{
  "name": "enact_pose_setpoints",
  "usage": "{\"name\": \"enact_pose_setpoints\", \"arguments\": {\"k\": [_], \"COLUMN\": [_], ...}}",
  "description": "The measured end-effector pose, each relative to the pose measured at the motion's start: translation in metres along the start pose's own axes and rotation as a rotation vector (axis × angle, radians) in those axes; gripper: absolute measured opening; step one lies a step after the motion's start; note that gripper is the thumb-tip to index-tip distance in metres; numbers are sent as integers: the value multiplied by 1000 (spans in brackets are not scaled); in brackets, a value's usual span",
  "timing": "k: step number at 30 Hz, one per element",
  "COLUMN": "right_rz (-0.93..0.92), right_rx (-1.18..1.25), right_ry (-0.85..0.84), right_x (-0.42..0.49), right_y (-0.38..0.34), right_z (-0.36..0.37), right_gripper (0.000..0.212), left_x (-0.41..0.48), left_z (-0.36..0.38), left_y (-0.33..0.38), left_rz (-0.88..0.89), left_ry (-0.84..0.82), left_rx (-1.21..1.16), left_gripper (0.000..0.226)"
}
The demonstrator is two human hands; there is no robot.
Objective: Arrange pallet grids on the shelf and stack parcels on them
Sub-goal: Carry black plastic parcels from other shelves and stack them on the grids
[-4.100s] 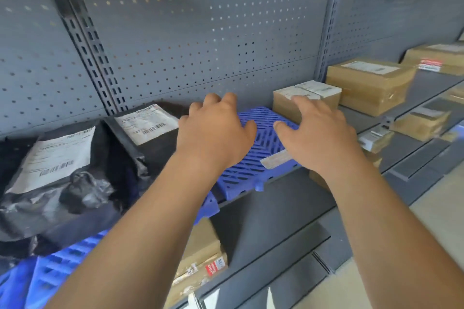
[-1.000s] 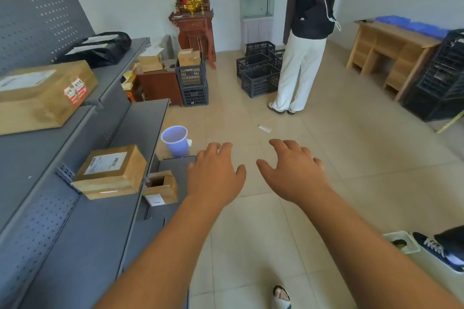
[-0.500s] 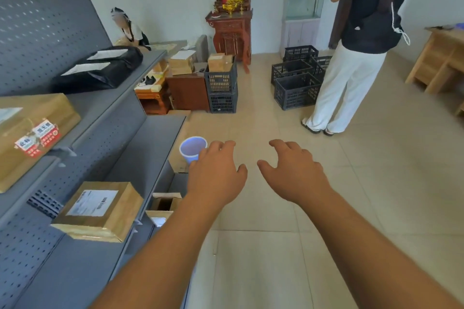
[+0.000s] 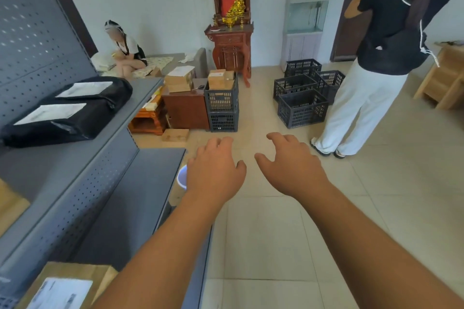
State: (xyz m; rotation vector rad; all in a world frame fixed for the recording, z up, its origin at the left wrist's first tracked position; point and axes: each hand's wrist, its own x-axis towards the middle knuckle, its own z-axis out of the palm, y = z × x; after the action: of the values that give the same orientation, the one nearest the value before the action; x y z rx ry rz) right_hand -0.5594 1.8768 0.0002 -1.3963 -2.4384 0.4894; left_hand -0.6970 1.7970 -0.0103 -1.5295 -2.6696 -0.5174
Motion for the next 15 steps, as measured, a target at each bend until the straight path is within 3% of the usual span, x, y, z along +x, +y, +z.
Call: {"name": "enact_pose_setpoints", "arguments": {"k": [7,15], "right_rz": [-36,-254], "right_rx": [24,91], "right_ry": [-12,-75], "right_x": [92,213], "right_y": [-15,-43], "right_z": [14,26], "right_gripper": [57,60], "left_x": [82,165], "left_z": [7,6], "left_y": [-21,-48], "left_rz": [-59,-285], "left_ry": [1,94], "left_rx": [5,31], "left_gripper": [50,44]}}
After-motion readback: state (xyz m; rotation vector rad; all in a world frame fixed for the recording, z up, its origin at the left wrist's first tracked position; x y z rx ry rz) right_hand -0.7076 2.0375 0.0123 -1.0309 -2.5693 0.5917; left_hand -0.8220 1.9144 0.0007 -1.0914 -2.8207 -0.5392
